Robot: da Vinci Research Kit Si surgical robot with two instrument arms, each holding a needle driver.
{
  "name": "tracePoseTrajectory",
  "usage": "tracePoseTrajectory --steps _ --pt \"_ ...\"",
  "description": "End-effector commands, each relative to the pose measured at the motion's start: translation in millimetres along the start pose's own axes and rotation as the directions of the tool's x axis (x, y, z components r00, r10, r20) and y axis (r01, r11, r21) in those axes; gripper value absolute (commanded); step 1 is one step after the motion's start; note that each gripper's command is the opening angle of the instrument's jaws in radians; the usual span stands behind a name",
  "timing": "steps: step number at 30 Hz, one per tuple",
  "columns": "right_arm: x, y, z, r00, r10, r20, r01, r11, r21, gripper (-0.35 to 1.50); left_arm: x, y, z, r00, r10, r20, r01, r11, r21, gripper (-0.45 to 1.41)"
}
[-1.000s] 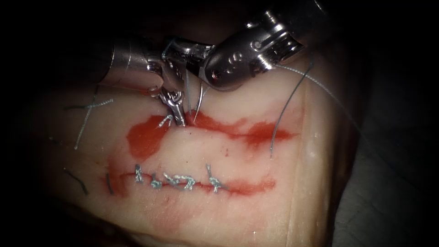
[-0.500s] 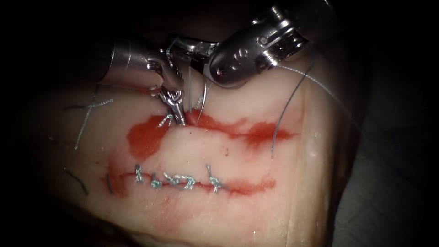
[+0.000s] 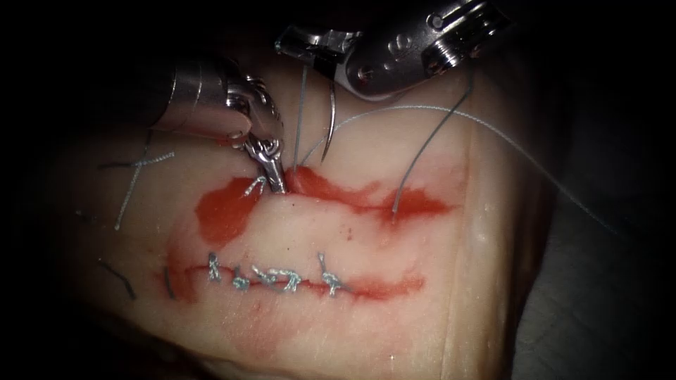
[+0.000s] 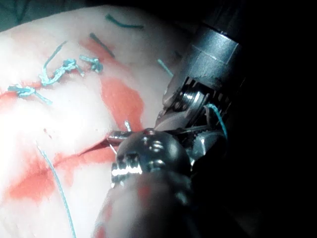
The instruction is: Wound Closure
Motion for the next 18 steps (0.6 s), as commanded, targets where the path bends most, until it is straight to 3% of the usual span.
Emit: tracePoseTrajectory --steps 1,4,8,18 --pt "0.1 1.4 1.5 1.0 0.015 -0.004 -0.015 1.0 0.017 -0.35 -0.4 0.6 -0.1 1.0 0.001 -0.001 -0.001 1.0 -0.001 -0.45" --pt "0.9 4.2 2.2 0.999 0.053 -0.013 -0.053 0.998 0.025 -0.35 -0.1 0.4 -0.1 1.0 0.005 -0.007 -0.005 1.0 0.001 -0.45" --pt "1.2 6.0 3.0 0.999 0.046 -0.007 -0.046 0.999 -0.002 -0.35 0.1 0.3 -0.1 1.0 0.001 -0.01 -0.001 1.0 0.003 -0.45" --pt "1.2 7.0 3.8 1.0 0.023 0.017 -0.023 1.0 0.008 -0.35 0.1 -0.3 0.1 1.0 -0.001 -0.017 0.001 1.0 0.01 -0.45"
